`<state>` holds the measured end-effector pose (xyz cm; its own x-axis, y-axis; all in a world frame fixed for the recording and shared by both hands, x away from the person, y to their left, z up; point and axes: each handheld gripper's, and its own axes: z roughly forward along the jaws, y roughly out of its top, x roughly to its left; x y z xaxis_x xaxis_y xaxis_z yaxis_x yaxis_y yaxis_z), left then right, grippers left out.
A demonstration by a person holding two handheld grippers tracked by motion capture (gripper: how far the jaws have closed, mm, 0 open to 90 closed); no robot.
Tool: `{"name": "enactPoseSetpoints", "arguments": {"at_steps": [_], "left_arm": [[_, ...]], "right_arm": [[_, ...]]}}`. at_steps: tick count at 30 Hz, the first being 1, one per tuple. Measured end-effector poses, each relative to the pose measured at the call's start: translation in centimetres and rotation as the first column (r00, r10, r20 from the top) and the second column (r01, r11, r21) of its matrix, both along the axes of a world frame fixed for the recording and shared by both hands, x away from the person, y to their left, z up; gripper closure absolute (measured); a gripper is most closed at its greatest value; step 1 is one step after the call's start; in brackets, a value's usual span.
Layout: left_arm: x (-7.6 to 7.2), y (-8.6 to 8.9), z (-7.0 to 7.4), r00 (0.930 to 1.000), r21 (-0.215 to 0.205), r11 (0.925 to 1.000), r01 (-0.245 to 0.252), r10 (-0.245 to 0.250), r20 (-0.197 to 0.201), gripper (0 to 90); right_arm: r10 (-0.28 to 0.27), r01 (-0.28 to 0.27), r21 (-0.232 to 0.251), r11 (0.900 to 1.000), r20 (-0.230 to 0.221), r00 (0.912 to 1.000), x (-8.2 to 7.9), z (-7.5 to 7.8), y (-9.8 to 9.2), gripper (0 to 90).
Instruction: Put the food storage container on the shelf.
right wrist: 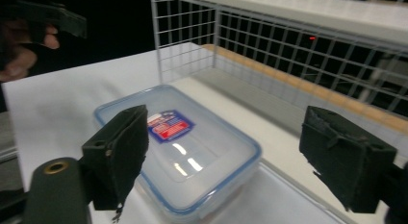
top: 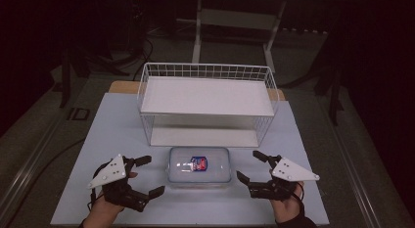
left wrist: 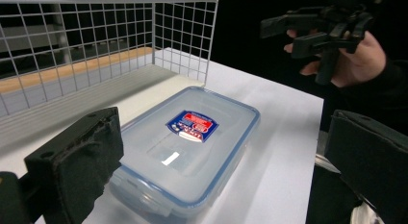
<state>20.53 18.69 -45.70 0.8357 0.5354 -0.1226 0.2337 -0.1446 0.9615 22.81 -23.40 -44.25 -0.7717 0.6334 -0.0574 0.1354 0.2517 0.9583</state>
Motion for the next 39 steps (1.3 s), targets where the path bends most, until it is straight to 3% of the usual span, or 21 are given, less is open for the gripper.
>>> {"name": "enactPoseSetpoints", "arguments": {"at_steps": [2,4,9,17,20,24,28,36,38,39], "left_arm": [[0.5,-0.2,0.6,0.9996,0.011,0.9999,0.003,-0.002,-0.027,0.0],[1.0,-0.3,1.1,0.9982,0.012,0.9999,-0.005,0.005,-0.060,0.0],[2.5,-0.6,2.1,0.9878,-0.031,0.9995,-0.011,0.006,-0.156,0.0],[3.9,-1.7,1.9,0.9891,-0.052,0.9984,-0.024,0.016,-0.146,0.0],[4.8,-2.4,1.3,0.9838,-0.014,0.9995,-0.029,0.026,-0.177,0.0],[6.3,-2.9,0.1,0.9524,0.031,0.9986,-0.042,0.049,-0.301,0.0],[7.4,-3.2,-1.3,0.9195,0.051,0.9974,-0.051,0.067,-0.387,0.1],[8.8,-1.9,-3.6,0.8292,0.034,0.9945,-0.099,0.101,-0.550,4.8],[9.1,-1.5,-4.1,0.8017,0.006,0.9945,-0.104,0.087,-0.591,5.7],[9.1,-1.5,-4.1,0.8017,0.006,0.9945,-0.104,0.087,-0.591,7.1]], "right_arm": [[-0.018,0.018,0.003,1.000,-0.018,0.9997,-0.3,0.6,0.0,13.9],[-0.025,0.025,0.011,1.000,-0.005,0.9997,-0.6,0.9,0.0,13.0],[-0.042,0.042,0.022,0.999,0.016,0.9990,-1.0,1.6,0.1,10.9],[-0.036,0.036,0.025,0.999,0.025,0.9990,-1.2,1.5,0.3,10.3],[-0.059,0.058,0.035,0.998,0.025,0.9979,-1.1,1.4,0.3,10.3],[-0.069,0.068,0.034,0.997,0.027,0.9973,-1.0,1.1,0.4,9.7],[-0.084,0.084,0.016,0.996,0.010,0.9964,-0.7,0.7,0.4,9.7],[-0.062,0.062,-0.008,0.998,0.011,0.9980,-1.0,0.4,1.0,9.7],[-0.057,0.057,-0.013,0.998,0.008,0.9984,-0.9,0.3,1.1,9.7],[-0.057,0.057,-0.013,0.998,0.008,0.9984,-0.9,0.3,1.1,9.7]]}}
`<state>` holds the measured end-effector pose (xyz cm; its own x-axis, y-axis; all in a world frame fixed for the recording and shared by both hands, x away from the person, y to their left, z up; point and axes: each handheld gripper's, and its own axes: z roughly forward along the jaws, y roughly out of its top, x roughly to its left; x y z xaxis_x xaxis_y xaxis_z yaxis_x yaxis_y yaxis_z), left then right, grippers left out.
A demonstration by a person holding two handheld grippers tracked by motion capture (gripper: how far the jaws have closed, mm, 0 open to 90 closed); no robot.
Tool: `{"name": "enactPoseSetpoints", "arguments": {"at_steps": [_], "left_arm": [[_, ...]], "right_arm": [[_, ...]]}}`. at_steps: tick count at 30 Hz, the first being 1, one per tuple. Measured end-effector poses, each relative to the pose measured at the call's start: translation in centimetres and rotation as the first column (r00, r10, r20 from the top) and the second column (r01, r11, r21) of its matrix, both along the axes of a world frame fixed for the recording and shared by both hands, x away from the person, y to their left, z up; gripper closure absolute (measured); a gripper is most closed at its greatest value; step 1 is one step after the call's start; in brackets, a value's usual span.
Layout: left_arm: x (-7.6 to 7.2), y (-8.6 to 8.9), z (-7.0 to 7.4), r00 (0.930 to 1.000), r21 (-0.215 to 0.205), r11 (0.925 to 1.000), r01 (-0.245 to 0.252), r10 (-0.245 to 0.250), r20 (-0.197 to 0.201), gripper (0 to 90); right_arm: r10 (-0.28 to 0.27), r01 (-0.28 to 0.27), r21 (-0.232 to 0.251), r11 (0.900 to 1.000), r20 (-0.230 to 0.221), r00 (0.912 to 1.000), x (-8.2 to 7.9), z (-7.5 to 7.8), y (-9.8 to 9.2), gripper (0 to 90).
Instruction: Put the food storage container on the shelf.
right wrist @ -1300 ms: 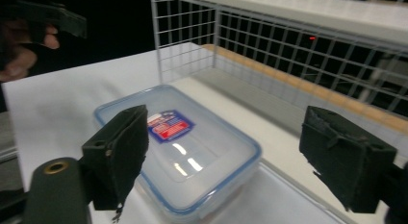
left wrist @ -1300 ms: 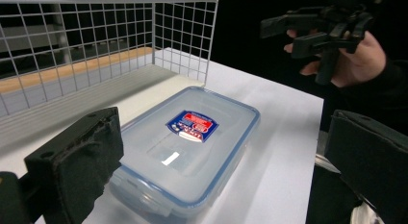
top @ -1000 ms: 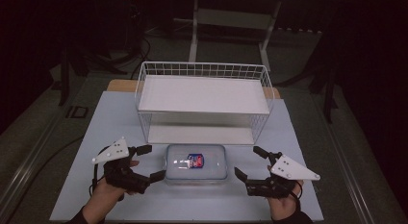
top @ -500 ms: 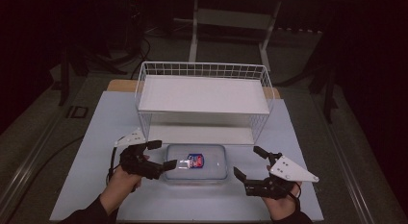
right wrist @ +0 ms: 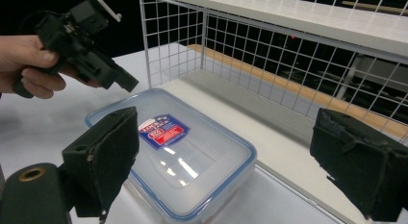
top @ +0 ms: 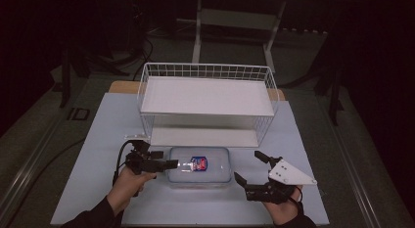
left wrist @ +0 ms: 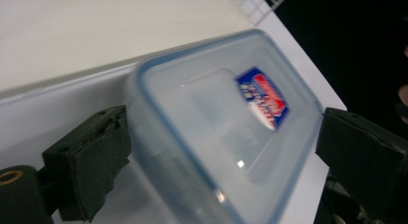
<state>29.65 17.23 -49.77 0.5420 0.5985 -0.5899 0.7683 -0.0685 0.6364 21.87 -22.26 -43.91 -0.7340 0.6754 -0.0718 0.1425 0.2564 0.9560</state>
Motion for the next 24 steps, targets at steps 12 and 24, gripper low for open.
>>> {"name": "enactPoseSetpoints", "arguments": {"at_steps": [12,24], "left_arm": [[1.1,1.5,-2.4,0.9786,-0.074,0.9969,-0.027,0.011,-0.206,27.3],[1.7,1.8,-3.6,0.9548,-0.161,0.9866,0.025,-0.072,-0.288,47.9]], "right_arm": [[0.022,-0.022,-0.017,1.000,-0.011,0.9997,-0.1,-0.2,0.5,9.8],[0.025,-0.026,-0.010,1.000,-0.056,0.9981,0.3,-0.6,0.3,9.8]]}}
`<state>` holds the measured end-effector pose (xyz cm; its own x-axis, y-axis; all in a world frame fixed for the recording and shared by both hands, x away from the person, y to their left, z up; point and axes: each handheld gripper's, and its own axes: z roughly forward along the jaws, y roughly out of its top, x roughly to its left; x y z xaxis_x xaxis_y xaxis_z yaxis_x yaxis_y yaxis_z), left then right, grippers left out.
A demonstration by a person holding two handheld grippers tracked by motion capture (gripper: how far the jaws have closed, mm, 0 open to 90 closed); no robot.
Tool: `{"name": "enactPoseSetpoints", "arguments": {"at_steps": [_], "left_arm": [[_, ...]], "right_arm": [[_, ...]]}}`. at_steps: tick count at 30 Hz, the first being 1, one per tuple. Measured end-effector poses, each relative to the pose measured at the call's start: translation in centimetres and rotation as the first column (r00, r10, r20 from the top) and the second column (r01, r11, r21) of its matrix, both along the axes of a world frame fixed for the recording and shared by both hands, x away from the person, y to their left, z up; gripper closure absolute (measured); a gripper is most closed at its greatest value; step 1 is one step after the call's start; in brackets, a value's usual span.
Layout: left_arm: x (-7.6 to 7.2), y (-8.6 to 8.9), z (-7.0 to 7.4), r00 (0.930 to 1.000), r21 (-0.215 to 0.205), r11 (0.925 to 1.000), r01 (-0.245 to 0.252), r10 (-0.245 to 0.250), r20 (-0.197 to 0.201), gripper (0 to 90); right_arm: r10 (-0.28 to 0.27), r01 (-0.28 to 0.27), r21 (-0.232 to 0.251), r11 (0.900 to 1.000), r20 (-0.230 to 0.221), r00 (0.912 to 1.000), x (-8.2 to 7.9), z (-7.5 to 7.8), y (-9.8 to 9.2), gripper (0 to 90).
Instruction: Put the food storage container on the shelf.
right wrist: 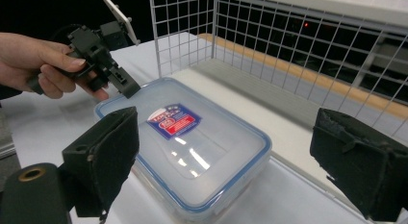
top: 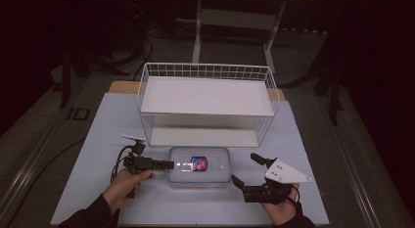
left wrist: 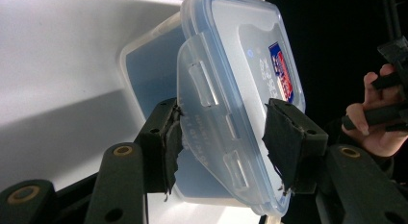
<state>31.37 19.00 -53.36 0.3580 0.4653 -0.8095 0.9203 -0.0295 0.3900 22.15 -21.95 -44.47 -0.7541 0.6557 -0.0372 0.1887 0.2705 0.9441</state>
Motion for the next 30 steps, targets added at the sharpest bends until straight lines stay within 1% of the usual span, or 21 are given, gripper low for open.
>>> {"name": "enactPoseSetpoints", "arguments": {"at_steps": [3,7,8,10,11,12,13,17,18,19,20,21,22,23,24,25,27,28,29,30], "left_arm": [[-0.1,0.1,0.1,0.9999,0.000,1.0000,0.007,-0.007,0.007,48.9],[-0.7,0.1,0.8,0.9983,0.012,0.9994,0.031,-0.032,0.048,52.4],[-0.9,0.0,1.0,0.9966,0.024,0.9989,0.041,-0.043,0.070,52.8],[-1.2,0.0,1.3,0.9948,0.029,0.9981,0.054,-0.056,0.085,54.4],[-1.4,0.1,1.4,0.9929,0.032,0.9975,0.063,-0.066,0.099,55.1],[-1.5,0.1,1.5,0.9921,0.033,0.9972,0.067,-0.071,0.103,55.6],[-1.6,0.1,1.5,0.9910,0.033,0.9968,0.073,-0.076,0.110,56.1],[-2.1,0.1,1.7,0.9860,0.039,0.9954,0.087,-0.092,0.139,57.4],[-2.1,0.1,1.7,0.9860,0.039,0.9954,0.087,-0.092,0.139,57.6],[-2.3,0.1,1.8,0.9827,0.045,0.9943,0.096,-0.102,0.154,57.6],[-2.4,0.1,1.8,0.9821,0.044,0.9942,0.098,-0.104,0.157,57.9],[-2.5,0.1,1.8,0.9811,0.043,0.9939,0.101,-0.107,0.161,58.1],[-2.6,0.1,1.8,0.9806,0.041,0.9942,0.100,-0.105,0.165,58.2],[-2.7,0.1,1.8,0.9805,0.037,0.9945,0.098,-0.103,0.167,58.3],[-2.7,0.1,1.8,0.9807,0.035,0.9945,0.099,-0.103,0.166,58.5],[-2.8,0.1,1.8,0.9797,0.036,0.9941,0.103,-0.107,0.169,58.6],[-3.0,0.1,1.8,0.9782,0.039,0.9937,0.105,-0.110,0.176,58.7],[-3.0,0.1,1.9,0.9768,0.044,0.9934,0.106,-0.112,0.182,58.7],[-3.1,0.0,2.0,0.9759,0.049,0.9931,0.107,-0.114,0.186,58.7],[-3.2,0.0,2.0,0.9746,0.052,0.9925,0.110,-0.118,0.190,58.7]], "right_arm": [[0.002,-0.002,0.004,1.000,-0.022,0.9997,0.3,-0.2,-0.1,9.9],[0.015,-0.015,0.008,1.000,-0.069,0.9975,0.9,-0.9,-0.1,11.2],[0.019,-0.019,0.007,1.000,-0.086,0.9961,1.1,-1.1,0.0,11.3],[0.023,-0.023,0.008,1.000,-0.114,0.9932,1.4,-1.5,0.1,11.3],[0.024,-0.023,0.009,1.000,-0.133,0.9908,1.6,-1.6,0.1,11.4],[0.021,-0.020,0.012,1.000,-0.155,0.9877,1.8,-1.8,0.1,13.1],[0.024,-0.022,0.016,1.000,-0.168,0.9855,1.9,-1.9,0.0,13.2],[0.029,-0.016,0.053,0.998,-0.254,0.9667,2.8,-2.6,-0.4,13.6],[0.029,-0.016,0.053,0.998,-0.254,0.9667,2.8,-2.6,-0.4,13.6],[0.026,-0.010,0.057,0.998,-0.273,0.9617,3.1,-2.8,-0.5,13.6],[0.025,-0.001,0.072,0.997,-0.336,0.9415,3.7,-3.4,-0.8,14.2],[0.030,-0.003,0.077,0.997,-0.352,0.9357,3.9,-3.6,-0.8,16.2],[0.047,-0.012,0.091,0.996,-0.387,0.9208,4.2,-3.9,-0.9,16.6],[0.049,-0.010,0.096,0.995,-0.409,0.9113,4.4,-4.1,-0.9,17.8],[0.064,-0.022,0.103,0.994,-0.431,0.8998,4.7,-4.4,-0.9,20.1],[0.071,-0.024,0.108,0.994,-0.456,0.8873,4.9,-4.7,-0.9,20.4],[0.086,-0.030,0.121,0.992,-0.494,0.8653,5.3,-5.1,-0.8,23.0],[0.089,-0.032,0.120,0.992,-0.508,0.8566,5.4,-5.3,-0.8,23.6],[0.093,-0.033,0.124,0.992,-0.518,0.8506,5.5,-5.5,-0.8,25.6],[0.109,-0.042,0.136,0.990,-0.534,0.8383,5.7,-5.7,-0.7,26.5]]}}
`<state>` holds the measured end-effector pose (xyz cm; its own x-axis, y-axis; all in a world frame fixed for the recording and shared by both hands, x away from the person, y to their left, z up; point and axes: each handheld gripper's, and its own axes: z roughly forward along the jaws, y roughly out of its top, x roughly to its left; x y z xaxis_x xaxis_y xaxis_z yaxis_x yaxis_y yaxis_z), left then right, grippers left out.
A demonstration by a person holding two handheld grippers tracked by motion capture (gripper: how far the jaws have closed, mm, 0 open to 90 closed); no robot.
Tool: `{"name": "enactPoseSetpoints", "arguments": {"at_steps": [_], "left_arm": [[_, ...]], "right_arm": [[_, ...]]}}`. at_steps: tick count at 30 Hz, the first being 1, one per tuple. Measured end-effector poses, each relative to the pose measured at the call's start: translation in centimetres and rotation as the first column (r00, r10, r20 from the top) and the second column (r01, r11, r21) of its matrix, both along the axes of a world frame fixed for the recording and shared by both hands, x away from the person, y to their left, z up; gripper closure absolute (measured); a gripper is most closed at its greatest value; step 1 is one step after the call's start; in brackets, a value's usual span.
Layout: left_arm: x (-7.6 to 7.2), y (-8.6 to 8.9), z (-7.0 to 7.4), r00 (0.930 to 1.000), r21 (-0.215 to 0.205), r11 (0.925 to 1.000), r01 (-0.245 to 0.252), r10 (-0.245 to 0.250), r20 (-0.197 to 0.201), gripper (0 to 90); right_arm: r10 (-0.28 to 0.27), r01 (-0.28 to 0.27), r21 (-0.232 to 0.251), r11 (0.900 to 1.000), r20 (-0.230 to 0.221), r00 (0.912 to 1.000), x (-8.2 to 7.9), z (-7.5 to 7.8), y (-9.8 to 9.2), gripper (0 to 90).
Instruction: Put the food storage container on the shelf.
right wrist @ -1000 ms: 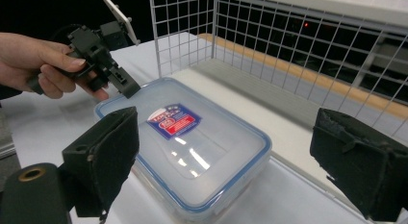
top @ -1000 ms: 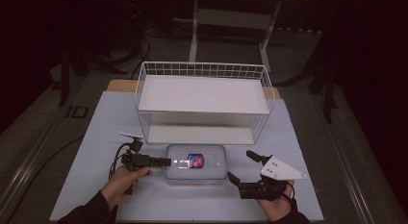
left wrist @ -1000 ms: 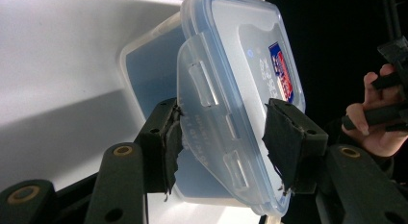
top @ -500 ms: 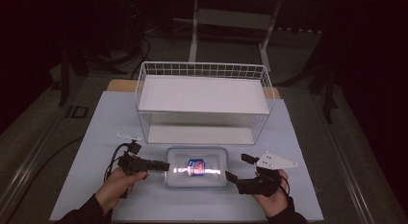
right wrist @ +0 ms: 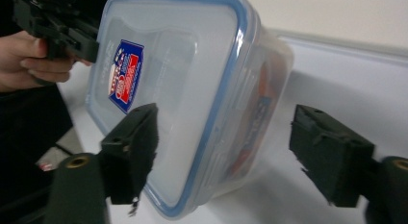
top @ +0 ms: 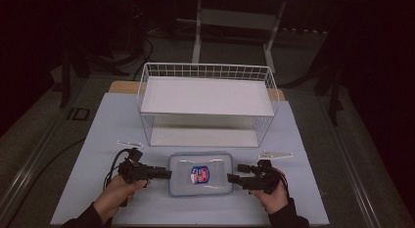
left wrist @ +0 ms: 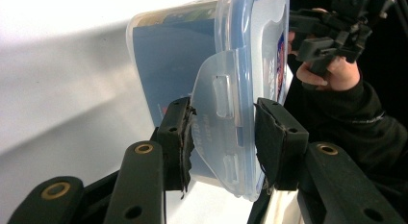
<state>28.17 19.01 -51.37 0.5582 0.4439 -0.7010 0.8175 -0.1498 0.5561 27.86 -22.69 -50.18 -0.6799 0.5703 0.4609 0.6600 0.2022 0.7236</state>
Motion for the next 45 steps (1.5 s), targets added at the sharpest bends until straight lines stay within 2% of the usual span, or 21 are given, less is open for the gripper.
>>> {"name": "enactPoseSetpoints", "arguments": {"at_steps": [5,7,12,14,17,24,25,30,34,40,43,45], "left_arm": [[-0.1,0.0,0.0,1.0000,0.004,1.0000,0.005,-0.005,0.005,58.8],[-0.1,0.0,0.0,0.9999,0.006,0.9999,0.010,-0.010,0.012,58.8],[-0.3,-0.1,0.2,0.9997,0.015,0.9999,0.008,-0.008,0.023,58.8],[-0.5,-0.1,0.3,0.9995,0.023,0.9997,0.009,-0.009,0.032,58.8],[-0.9,-0.2,0.4,0.9991,0.025,0.9997,0.005,-0.006,0.041,58.9],[-1.8,-0.8,1.1,0.9969,0.065,0.9975,-0.026,0.021,0.075,58.3],[-1.9,-0.9,1.4,0.9951,0.072,0.9969,-0.033,0.026,0.095,58.3],[-1.9,-1.1,2.1,0.9923,0.063,0.9975,-0.032,0.024,0.122,58.3],[-1.5,-1.7,2.7,0.9877,0.080,0.9963,-0.033,0.020,0.155,57.8],[-0.6,-2.3,3.3,0.9818,0.067,0.9973,-0.029,0.016,0.189,57.6],[-0.1,-2.4,3.5,0.9808,0.044,0.9983,-0.039,0.030,0.193,57.4],[0.2,-2.5,3.4,0.9778,0.033,0.9986,-0.042,0.034,0.207,57.4]], "right_arm": [[0.029,-0.027,0.037,0.999,-0.057,0.9979,0.6,-0.6,0.0,36.5],[0.033,-0.030,0.034,0.999,-0.071,0.9969,0.7,-0.7,0.1,39.8],[0.073,-0.069,0.048,0.996,-0.083,0.9938,0.6,-0.8,0.3,46.9],[0.077,-0.073,0.049,0.996,-0.093,0.9927,0.6,-0.7,0.2,48.3],[0.073,-0.062,0.084,0.994,-0.126,0.9893,0.6,-0.9,-0.1,51.3],[0.065,-0.053,0.092,0.994,-0.132,0.9891,0.3,-0.8,-0.4,52.7],[0.062,-0.050,0.090,0.995,-0.131,0.9894,0.2,-0.8,-0.4,52.6],[0.046,-0.036,0.100,0.994,-0.101,0.9938,0.0,0.1,-0.6,52.9],[0.021,-0.012,0.106,0.994,-0.084,0.9962,0.2,0.8,-0.9,52.9],[-0.006,0.013,0.117,0.993,-0.065,0.9979,0.6,1.7,-1.6,53.3],[-0.015,0.023,0.130,0.991,-0.060,0.9981,0.8,2.2,-2.0,54.0],[-0.021,0.028,0.134,0.991,-0.052,0.9984,1.0,2.6,-2.1,54.2]]}}
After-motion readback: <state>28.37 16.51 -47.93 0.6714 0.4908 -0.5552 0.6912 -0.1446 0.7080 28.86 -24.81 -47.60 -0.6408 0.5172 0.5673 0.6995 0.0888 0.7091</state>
